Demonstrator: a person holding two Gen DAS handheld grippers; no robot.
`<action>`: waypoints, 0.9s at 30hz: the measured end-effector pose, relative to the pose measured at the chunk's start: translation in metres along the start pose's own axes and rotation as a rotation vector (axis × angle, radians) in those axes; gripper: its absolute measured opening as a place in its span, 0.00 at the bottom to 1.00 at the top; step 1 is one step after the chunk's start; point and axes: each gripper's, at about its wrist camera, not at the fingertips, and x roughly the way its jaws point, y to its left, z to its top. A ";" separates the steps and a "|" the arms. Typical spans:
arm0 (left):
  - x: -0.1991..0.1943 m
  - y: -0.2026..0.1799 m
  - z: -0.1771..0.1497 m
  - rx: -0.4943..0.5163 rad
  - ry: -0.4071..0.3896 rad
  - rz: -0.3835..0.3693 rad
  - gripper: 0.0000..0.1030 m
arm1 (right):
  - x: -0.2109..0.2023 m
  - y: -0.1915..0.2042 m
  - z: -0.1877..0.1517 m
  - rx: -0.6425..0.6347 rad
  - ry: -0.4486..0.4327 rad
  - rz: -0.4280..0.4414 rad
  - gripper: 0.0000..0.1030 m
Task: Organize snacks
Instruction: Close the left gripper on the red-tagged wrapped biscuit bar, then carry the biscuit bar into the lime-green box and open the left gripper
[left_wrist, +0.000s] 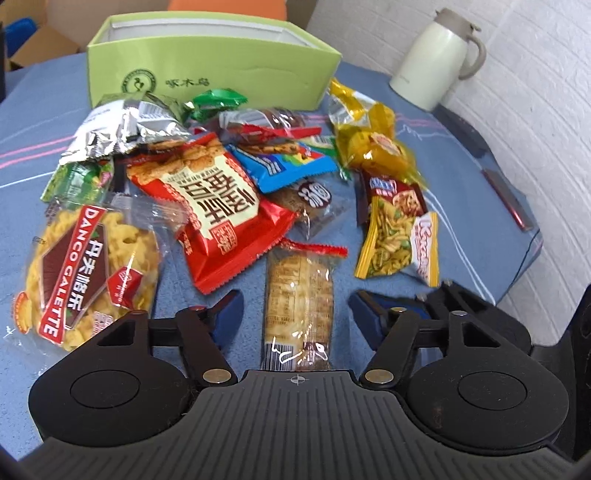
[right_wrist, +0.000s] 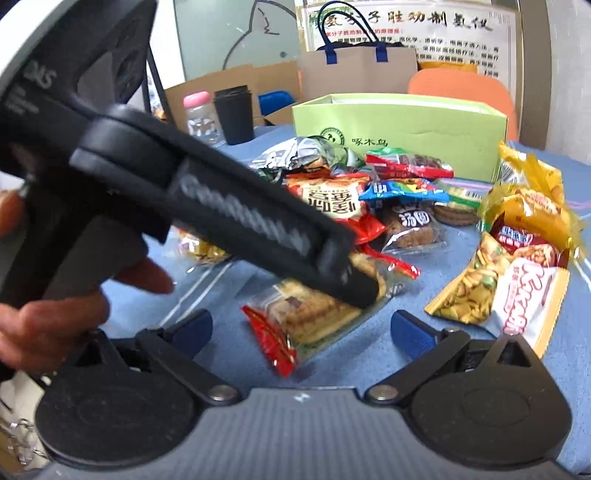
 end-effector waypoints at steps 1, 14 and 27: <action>-0.001 -0.001 -0.002 0.010 -0.005 0.010 0.41 | 0.003 0.005 -0.001 -0.021 -0.004 -0.026 0.99; -0.040 -0.021 0.016 0.024 -0.152 -0.038 0.15 | -0.039 -0.007 0.043 -0.032 -0.121 -0.025 0.71; -0.029 0.045 0.218 0.024 -0.368 0.106 0.15 | 0.067 -0.069 0.215 -0.167 -0.268 -0.006 0.71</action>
